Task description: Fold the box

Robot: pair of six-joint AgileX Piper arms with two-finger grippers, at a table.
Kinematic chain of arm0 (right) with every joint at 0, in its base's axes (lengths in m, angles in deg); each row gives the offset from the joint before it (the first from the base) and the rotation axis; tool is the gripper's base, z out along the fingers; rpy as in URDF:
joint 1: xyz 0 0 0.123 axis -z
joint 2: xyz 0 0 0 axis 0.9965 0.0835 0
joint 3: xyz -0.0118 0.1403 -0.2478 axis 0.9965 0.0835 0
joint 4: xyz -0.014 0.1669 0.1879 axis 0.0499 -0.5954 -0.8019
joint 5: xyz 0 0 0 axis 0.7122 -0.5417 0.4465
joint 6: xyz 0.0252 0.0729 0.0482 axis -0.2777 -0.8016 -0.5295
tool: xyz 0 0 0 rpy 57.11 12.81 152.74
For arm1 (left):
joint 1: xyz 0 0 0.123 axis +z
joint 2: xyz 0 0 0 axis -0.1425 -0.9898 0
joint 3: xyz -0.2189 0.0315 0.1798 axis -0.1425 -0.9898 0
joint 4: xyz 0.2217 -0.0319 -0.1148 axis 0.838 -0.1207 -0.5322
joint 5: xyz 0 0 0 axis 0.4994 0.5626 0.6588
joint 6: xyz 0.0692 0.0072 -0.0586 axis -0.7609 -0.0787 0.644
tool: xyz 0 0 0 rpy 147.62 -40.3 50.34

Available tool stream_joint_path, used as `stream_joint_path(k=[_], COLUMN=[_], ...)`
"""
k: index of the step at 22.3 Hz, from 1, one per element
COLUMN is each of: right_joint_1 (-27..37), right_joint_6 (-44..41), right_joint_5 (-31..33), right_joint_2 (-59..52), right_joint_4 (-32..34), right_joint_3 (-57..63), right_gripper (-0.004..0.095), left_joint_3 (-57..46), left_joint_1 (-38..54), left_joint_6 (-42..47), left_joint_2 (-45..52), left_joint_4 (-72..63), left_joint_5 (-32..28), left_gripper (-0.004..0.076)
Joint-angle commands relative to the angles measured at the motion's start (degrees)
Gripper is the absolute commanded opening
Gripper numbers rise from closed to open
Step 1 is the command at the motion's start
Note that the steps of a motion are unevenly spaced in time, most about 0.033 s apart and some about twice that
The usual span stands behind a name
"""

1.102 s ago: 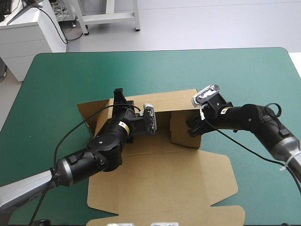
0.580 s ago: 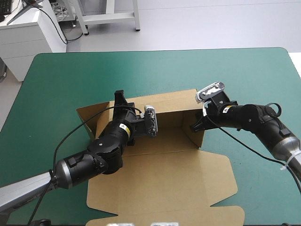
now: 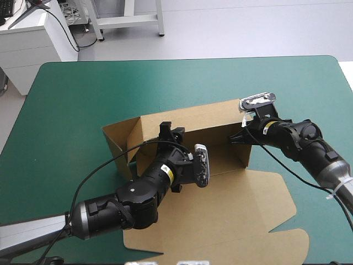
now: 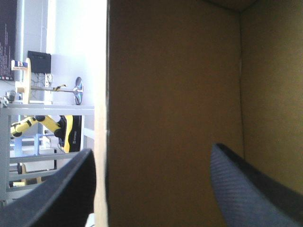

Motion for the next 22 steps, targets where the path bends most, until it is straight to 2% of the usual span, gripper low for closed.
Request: stream_joint_path(k=[1, 2, 3, 7, 8, 10, 11, 14, 15, 17, 20, 22], right_joint_1=[0.29, 0.29, 0.29, 0.29, 0.29, 0.29, 0.29, 0.29, 0.29, 0.29, 0.29, 0.29], right_joint_6=[-3.28, -3.28, -3.28, -3.28, -3.28, -3.28, -3.28, -3.28, -3.32, -3.32, -3.32, -3.32], right_joint_5=[-3.61, -3.51, -3.36, -3.38, -3.38, -3.38, -3.38, -3.38, -3.38, -3.38, -3.25, -2.72], right_joint_2=[-1.69, -1.69, -1.69, -1.69, -1.69, -1.69, -1.69, -1.69, -1.69, -1.69, -1.69, -1.69], right_joint_4=[4.9, 5.41, 5.66, 5.66, 5.66, 5.66, 5.66, 5.66, 5.66, 5.57, 5.57, 5.57], right_joint_3=[-1.72, -1.72, -1.72, -1.72, -1.72, -1.72, -1.72, -1.72, -1.72, -1.72, -1.72, -1.72], right_gripper=[-0.0008, -0.0008, -0.0008, -0.0017, -0.0017, -0.0017, -0.0017, -0.0017, -0.0017, -0.0017, -0.0018, -0.0017], left_joint_3=[2.4, 2.4, 2.4, 2.4, 2.72, 4.27, 7.4, 12.91, 16.92, 22.23, 27.97, 31.84], left_joint_1=[-2.68, -3.17, -3.54, -3.65, -3.65, -3.65, -3.65, -3.65, -3.65, -3.65, -1.25, 6.7], left_joint_6=[1.34, 1.34, 1.34, 0.77, -0.86, -9.01, -21.57, -37.29, -45.11, -51.69, -52.87, -52.87], left_joint_2=[1.73, 1.73, 1.73, 1.73, 1.73, 1.73, 1.61, 1.52, 1.52, 1.52, 1.52, 1.52], left_joint_4=[6.13, 7.06, 7.19, 6.58, 5.15, -2.18, -16.39, -39.19, -49.93, -57.76, -60.52, -60.62], left_joint_5=[0.85, 0.85, 0.85, 0.75, 0.53, 0.24, 1.07, 5.54, 9.33, 14.17, 18.78, 20.02], left_gripper=[0.0501, 0.0489, 0.0442, 0.0029, 0.0005, 0.0019, 0.0019, 0.0018, 0.0018, 0.0018, 0.0018, 0.0018])
